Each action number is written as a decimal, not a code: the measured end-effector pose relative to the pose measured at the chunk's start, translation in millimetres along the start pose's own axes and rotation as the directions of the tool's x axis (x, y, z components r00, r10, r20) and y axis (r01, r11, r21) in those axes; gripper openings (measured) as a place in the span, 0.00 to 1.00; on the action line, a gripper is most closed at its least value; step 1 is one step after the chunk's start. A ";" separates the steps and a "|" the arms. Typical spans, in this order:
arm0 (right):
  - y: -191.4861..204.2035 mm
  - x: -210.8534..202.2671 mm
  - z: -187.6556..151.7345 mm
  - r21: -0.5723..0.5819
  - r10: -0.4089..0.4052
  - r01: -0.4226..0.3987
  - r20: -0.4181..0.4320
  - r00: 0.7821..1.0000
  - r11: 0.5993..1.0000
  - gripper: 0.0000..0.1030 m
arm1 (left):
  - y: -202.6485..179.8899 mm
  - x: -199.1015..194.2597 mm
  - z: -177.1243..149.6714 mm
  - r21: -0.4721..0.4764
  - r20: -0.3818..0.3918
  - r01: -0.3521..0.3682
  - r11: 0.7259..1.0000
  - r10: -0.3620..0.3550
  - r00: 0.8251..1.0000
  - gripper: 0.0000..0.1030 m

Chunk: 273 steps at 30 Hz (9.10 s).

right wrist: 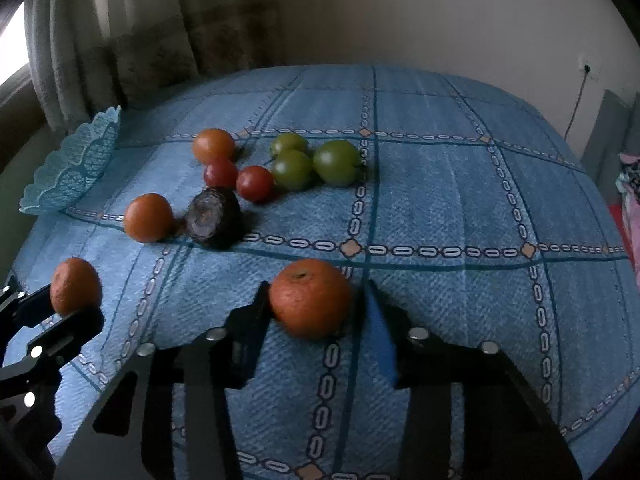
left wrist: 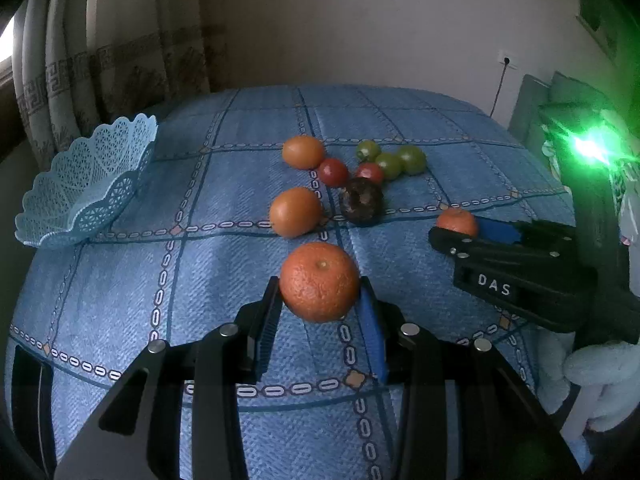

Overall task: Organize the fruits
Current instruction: 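Carry the orange into the blue basket and open the left tool while the right tool carries its orange, then lower the held orange into the blue basket and open the right tool, then move the right tool to the green tomatoes and grasp one, then grasp the orange beside the dark fruit with the left tool while the right tool holds the green tomato, then place the orange in the basket with the left tool while the right tool carries the green tomato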

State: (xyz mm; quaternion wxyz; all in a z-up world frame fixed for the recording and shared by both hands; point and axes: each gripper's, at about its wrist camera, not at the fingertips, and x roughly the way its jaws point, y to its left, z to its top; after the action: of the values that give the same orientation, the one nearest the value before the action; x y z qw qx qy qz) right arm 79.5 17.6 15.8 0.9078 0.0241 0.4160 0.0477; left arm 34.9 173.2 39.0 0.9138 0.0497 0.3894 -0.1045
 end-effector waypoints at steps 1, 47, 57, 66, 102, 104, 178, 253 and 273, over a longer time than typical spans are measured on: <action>0.3 -1.5 -0.8 -0.002 0.002 -0.002 0.002 1.000 1.000 0.38 | 0.4 -0.1 0.2 -0.001 0.000 0.000 1.000 0.000 1.000 0.38; 157.7 -8.7 70.6 -0.156 0.186 -0.173 0.071 0.980 0.972 0.38 | 222.9 -3.8 50.9 -0.383 0.064 -0.268 0.884 0.315 0.947 0.57; 199.9 -0.2 100.5 -0.156 0.275 -0.262 0.068 0.959 0.952 0.38 | 241.6 -36.0 49.1 -0.454 0.121 -0.307 0.836 0.400 0.909 0.71; 247.6 14.3 119.2 -0.196 0.311 -0.295 0.054 0.949 0.935 0.38 | 257.4 -49.5 46.5 -0.516 0.120 -0.293 0.805 0.407 0.906 0.74; 143.0 8.2 100.8 0.054 0.164 -0.170 0.100 0.981 0.984 0.66 | 244.8 -60.1 53.4 -0.558 0.147 -0.184 0.809 0.315 0.938 0.84; 130.1 5.8 99.6 0.072 0.147 -0.155 0.107 0.983 0.985 0.66 | 237.4 -58.9 55.6 -0.542 0.148 -0.182 0.820 0.306 0.940 0.85; -58.0 24.0 70.3 0.510 0.052 -0.048 0.007 0.999 0.859 0.38 | 95.8 12.0 54.7 -0.180 0.032 -0.102 0.978 0.110 0.993 0.91; -25.1 2.2 53.9 0.364 0.021 -0.060 0.109 0.994 0.930 0.38 | 161.0 -6.9 72.1 -0.337 0.134 -0.227 0.914 0.285 0.949 0.38; -14.1 3.5 55.9 0.330 0.032 -0.068 0.111 0.993 0.942 0.38 | 186.9 1.5 57.6 -0.439 0.116 -0.263 0.859 0.345 0.932 0.66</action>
State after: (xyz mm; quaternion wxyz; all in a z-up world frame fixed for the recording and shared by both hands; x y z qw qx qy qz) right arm 125.0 3.7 48.4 0.9096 0.1901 0.3694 -0.0015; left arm 119.2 345.0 79.5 0.9409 -0.0955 0.3007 0.1228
